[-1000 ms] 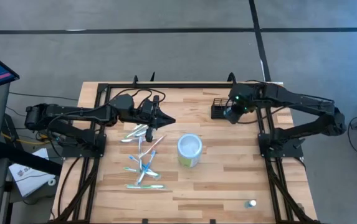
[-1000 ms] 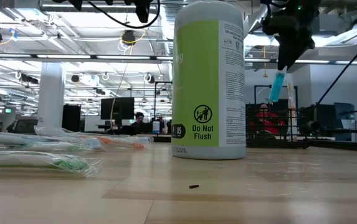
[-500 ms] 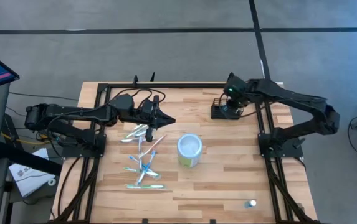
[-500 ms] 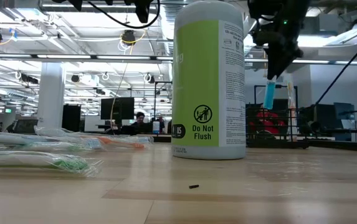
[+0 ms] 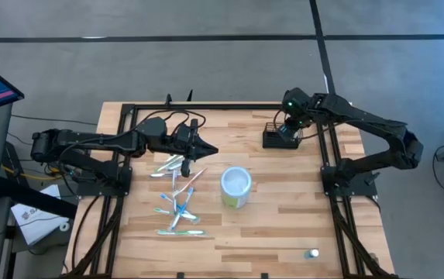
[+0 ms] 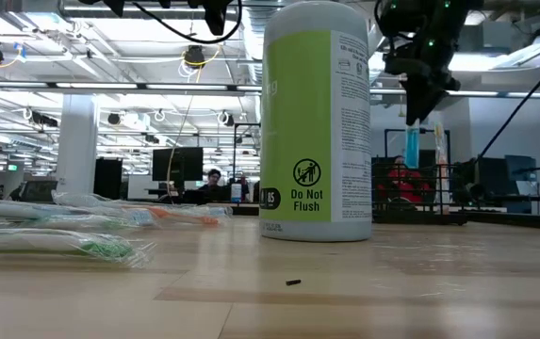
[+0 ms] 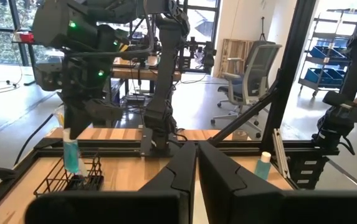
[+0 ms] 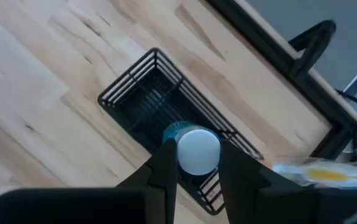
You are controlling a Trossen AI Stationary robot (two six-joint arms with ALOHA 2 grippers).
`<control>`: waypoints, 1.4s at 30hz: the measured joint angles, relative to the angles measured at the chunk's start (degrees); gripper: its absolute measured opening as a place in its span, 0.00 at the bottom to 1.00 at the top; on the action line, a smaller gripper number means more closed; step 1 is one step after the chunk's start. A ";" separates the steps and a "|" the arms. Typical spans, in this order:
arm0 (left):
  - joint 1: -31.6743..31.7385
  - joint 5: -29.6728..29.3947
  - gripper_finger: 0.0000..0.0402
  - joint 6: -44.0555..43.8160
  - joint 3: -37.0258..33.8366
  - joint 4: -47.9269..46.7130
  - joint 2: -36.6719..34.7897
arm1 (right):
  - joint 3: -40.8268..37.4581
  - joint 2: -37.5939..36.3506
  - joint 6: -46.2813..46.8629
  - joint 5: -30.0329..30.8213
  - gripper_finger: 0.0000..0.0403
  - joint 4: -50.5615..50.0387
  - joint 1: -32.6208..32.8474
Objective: Pick & Place toothbrushing station
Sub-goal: Put the blue mouthwash into the wire organizer
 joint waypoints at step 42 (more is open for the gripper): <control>0.00 -0.07 0.03 0.00 0.00 -0.17 0.02 | -11.42 1.31 -1.46 -4.96 0.19 15.89 -3.38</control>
